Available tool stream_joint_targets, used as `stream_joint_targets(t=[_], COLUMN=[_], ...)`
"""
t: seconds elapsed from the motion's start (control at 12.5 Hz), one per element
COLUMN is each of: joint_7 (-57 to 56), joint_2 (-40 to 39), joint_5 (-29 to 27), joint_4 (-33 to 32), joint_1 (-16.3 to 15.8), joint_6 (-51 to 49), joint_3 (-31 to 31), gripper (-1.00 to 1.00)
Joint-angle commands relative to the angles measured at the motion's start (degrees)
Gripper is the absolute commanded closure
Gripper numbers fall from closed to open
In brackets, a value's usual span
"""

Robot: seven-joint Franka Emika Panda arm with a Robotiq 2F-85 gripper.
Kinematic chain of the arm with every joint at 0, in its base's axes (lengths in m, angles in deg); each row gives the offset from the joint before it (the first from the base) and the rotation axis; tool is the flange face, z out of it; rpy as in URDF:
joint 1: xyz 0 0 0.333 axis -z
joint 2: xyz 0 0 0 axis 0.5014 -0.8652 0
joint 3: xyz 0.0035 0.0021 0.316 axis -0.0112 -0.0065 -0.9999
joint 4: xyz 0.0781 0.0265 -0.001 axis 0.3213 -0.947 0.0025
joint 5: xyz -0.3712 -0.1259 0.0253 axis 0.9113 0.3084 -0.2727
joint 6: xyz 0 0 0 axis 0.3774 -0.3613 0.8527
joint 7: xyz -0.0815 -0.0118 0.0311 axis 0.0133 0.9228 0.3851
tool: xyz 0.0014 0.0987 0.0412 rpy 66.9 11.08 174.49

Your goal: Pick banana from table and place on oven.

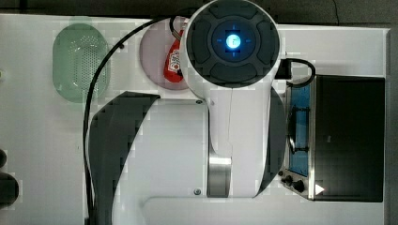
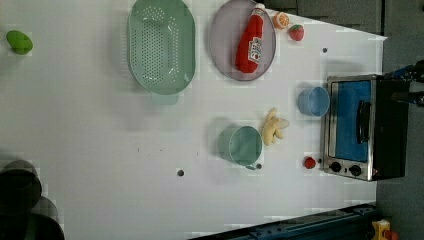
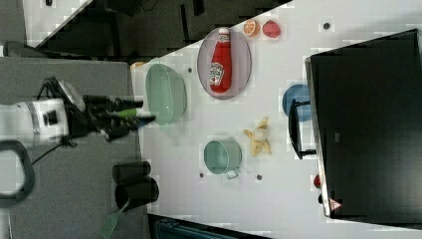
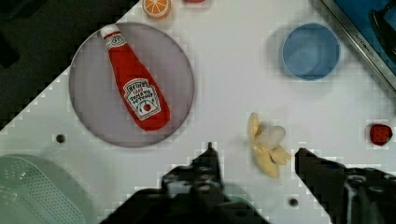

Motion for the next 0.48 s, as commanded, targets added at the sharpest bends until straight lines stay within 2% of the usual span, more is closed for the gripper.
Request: stream_joint_targets(t=[0.08,0.24,0.48], joint_7=[5.7,5.7,5.7], joint_2=[26.3,26.3,25.8], joint_5=[0.9,0.9,0.9], joint_4=[-18.8,-19.2,-20.3], joint_1=[0.7,0.7,0.7], joint_6=[-8.3,-8.4,-8.0], joint_3=[1.0,1.0,1.0], gripper=[-0.58,-0.99,-1.00])
